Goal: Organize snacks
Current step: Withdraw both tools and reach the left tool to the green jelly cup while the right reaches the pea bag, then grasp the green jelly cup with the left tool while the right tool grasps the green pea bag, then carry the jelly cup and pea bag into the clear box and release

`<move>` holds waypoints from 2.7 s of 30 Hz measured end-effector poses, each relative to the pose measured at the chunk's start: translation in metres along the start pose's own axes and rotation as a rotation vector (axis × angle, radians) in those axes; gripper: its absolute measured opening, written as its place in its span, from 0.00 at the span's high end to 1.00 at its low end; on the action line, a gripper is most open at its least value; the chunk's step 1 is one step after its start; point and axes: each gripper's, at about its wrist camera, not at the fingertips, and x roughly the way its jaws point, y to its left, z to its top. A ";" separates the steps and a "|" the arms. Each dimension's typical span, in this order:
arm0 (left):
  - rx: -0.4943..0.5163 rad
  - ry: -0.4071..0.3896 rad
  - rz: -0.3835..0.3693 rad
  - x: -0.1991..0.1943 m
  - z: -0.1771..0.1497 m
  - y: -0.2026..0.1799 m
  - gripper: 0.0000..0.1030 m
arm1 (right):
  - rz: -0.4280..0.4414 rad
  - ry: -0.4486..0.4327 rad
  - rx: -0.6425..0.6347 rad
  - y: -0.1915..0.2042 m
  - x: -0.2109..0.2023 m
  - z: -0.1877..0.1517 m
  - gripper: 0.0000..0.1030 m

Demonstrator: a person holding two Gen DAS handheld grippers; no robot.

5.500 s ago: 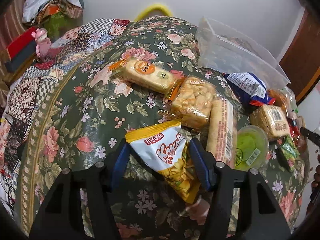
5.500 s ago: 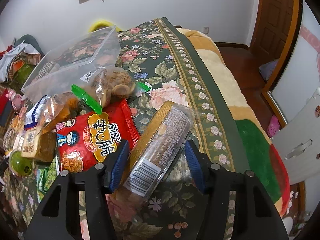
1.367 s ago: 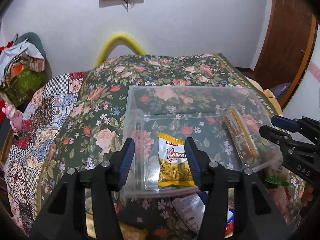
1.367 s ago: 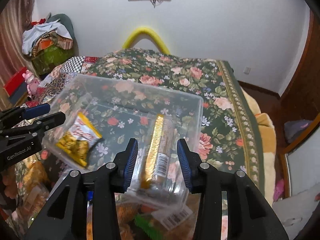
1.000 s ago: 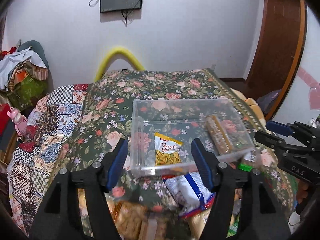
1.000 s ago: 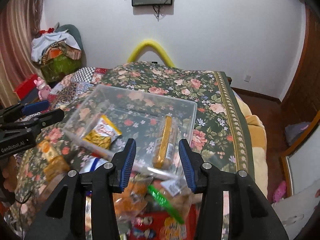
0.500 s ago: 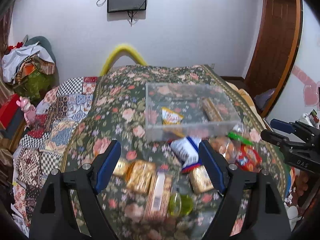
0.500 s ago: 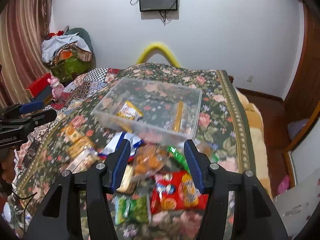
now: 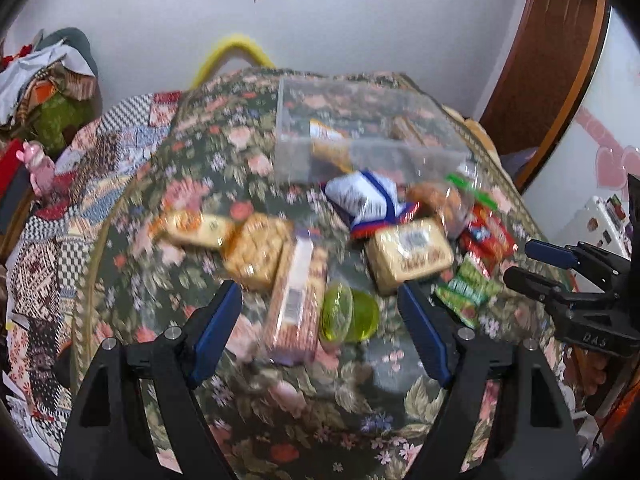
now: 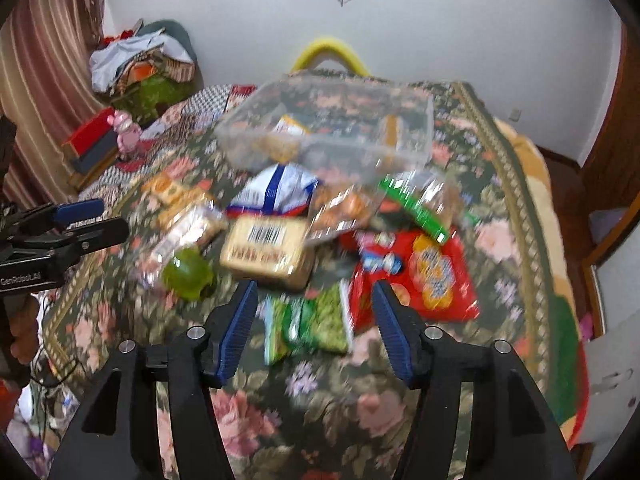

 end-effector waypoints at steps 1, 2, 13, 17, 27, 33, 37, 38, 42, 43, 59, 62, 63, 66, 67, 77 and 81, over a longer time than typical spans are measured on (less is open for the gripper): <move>-0.003 0.010 -0.004 0.004 -0.003 -0.001 0.22 | 0.002 0.015 -0.002 0.001 0.004 -0.003 0.45; -0.006 0.019 -0.009 0.007 -0.006 -0.001 0.22 | 0.006 0.028 -0.001 0.001 0.008 -0.006 0.45; 0.002 0.096 -0.064 0.036 -0.027 -0.014 0.40 | 0.046 0.117 0.040 -0.001 0.040 -0.022 0.45; 0.020 0.103 -0.080 0.045 -0.028 -0.020 0.44 | 0.046 0.112 0.039 -0.001 0.044 -0.021 0.43; 0.010 0.148 -0.065 0.079 -0.026 -0.021 0.47 | 0.071 0.126 0.084 -0.011 0.057 -0.019 0.49; 0.019 0.146 -0.031 0.090 -0.028 -0.020 0.54 | 0.055 0.115 0.062 -0.011 0.055 -0.020 0.57; 0.017 0.133 -0.033 0.086 -0.030 -0.020 0.56 | 0.058 0.111 0.052 -0.010 0.053 -0.021 0.75; 0.019 0.128 -0.032 0.083 -0.031 -0.020 0.57 | 0.062 0.110 0.055 -0.009 0.053 -0.020 0.76; 0.008 0.104 -0.042 0.070 -0.029 -0.020 0.61 | 0.065 0.092 0.060 -0.010 0.047 -0.020 0.79; 0.001 0.099 -0.051 0.067 -0.028 -0.019 0.62 | 0.064 0.085 0.060 -0.010 0.044 -0.019 0.79; 0.011 -0.008 -0.093 0.017 -0.008 -0.036 0.62 | 0.055 -0.043 0.070 -0.015 0.000 -0.002 0.80; 0.010 -0.037 -0.094 0.009 0.002 -0.038 0.62 | 0.054 -0.073 0.063 -0.017 -0.007 0.008 0.80; 0.011 -0.046 -0.094 0.007 0.006 -0.039 0.62 | 0.053 -0.084 0.060 -0.017 -0.009 0.012 0.80; 0.010 -0.072 -0.092 0.002 0.018 -0.040 0.62 | 0.050 -0.113 0.051 -0.018 -0.013 0.022 0.80; 0.009 -0.080 -0.091 0.001 0.022 -0.040 0.62 | 0.049 -0.121 0.048 -0.020 -0.015 0.025 0.80; 0.010 -0.143 -0.080 0.002 0.067 -0.039 0.62 | 0.038 -0.173 0.039 -0.028 -0.012 0.057 0.80; 0.014 -0.160 -0.080 0.008 0.087 -0.040 0.62 | 0.029 -0.188 0.041 -0.034 -0.007 0.073 0.80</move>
